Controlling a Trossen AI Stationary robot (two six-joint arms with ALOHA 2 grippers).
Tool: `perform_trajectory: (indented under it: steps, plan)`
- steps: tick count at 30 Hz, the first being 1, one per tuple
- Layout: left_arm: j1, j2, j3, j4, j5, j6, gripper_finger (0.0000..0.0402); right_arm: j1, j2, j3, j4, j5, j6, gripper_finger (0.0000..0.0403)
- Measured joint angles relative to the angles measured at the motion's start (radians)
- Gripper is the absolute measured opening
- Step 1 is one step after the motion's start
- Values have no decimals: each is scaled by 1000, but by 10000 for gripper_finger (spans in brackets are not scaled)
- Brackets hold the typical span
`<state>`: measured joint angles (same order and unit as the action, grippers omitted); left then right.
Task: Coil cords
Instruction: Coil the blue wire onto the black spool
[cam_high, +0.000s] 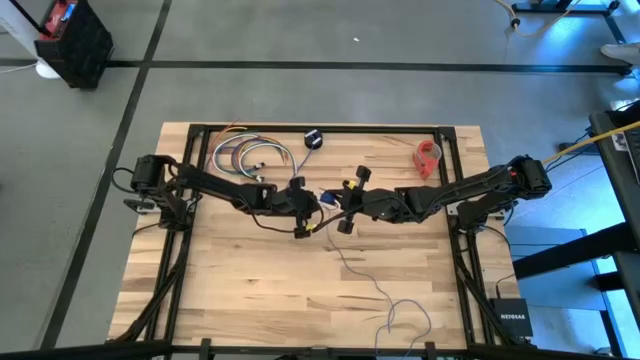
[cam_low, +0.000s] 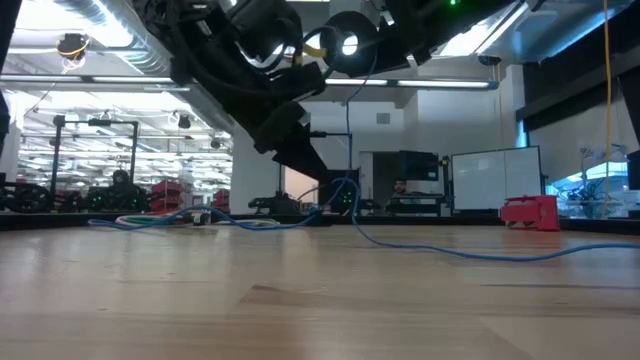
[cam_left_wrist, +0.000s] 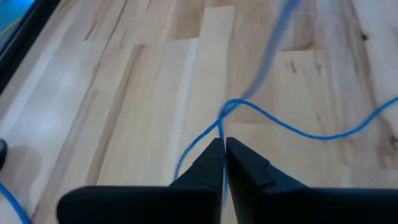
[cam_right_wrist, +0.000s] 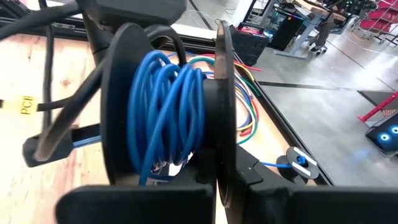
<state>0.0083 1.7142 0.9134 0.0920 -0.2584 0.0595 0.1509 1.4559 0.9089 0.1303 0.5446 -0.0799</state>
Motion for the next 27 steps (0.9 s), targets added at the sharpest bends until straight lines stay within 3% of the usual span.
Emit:
perform_trajectory:
  steps: [8,13,21,27]
  plan:
    - [-16,0,0,-3,0,0,95,0,0,0,0,-5,0,5]
    - [3,4,0,-1,1,3,117,0,0,0,-1,-6,2,5]
    - [18,31,0,-2,0,5,98,-1,0,0,-1,-6,4,5]
    - [19,29,0,31,0,27,40,-1,0,0,-8,-6,4,5]
